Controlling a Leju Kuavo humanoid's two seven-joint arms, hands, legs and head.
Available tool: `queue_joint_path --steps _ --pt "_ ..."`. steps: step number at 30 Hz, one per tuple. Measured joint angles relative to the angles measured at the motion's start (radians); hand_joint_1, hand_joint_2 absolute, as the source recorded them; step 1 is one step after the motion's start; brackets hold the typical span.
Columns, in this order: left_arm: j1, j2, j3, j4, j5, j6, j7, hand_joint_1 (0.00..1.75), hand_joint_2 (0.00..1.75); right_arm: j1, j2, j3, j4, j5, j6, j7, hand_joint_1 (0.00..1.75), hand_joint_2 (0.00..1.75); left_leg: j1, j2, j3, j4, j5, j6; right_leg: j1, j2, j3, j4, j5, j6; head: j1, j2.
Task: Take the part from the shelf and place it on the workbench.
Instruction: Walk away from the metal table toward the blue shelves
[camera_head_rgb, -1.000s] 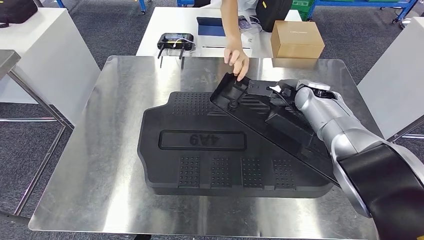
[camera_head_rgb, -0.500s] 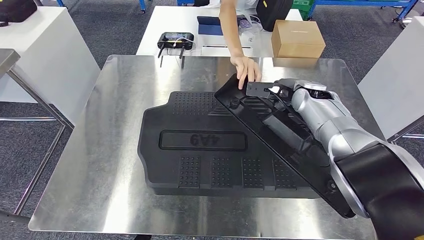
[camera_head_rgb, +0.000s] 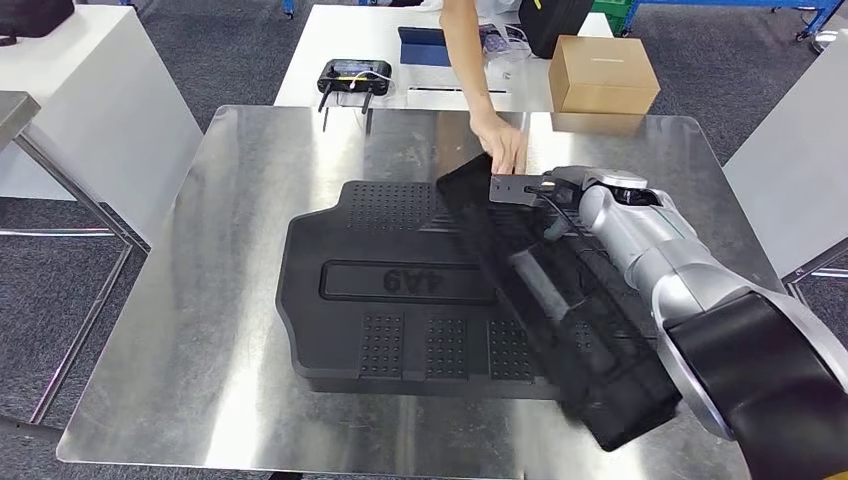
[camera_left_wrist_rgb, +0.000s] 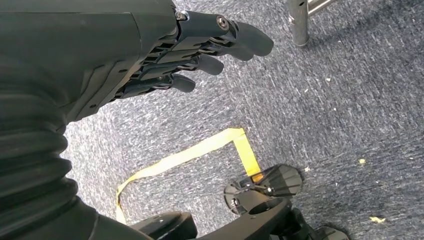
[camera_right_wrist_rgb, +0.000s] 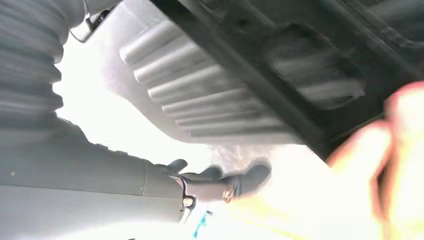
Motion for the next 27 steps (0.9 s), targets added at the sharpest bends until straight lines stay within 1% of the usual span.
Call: queue_joint_path --steps 21,25,27 --pt "0.0 -0.001 0.0 0.0 0.007 0.002 -0.002 0.0 1.75 -0.008 0.008 0.011 0.0 0.031 0.011 -0.002 0.0 1.75 0.0 0.003 0.006 0.0 0.001 0.001 0.0 0.002 0.006 -0.002 0.001 0.0 0.0 0.0" --pt "0.0 -0.001 0.0 0.0 0.009 0.003 -0.003 0.0 1.75 -0.009 0.012 0.012 0.0 0.03 0.0 -0.003 0.0 1.75 0.0 0.003 0.006 0.0 0.001 0.001 0.0 0.002 0.006 -0.002 0.001 0.0 0.0 0.0" --pt "0.0 -0.001 0.0 0.0 0.013 0.005 -0.006 0.0 1.75 -0.01 0.016 0.011 -0.001 0.023 -0.035 -0.008 0.0 0.87 0.0 0.003 0.006 0.0 0.001 0.001 0.0 0.002 0.007 -0.002 0.001 0.0 0.0 0.0"
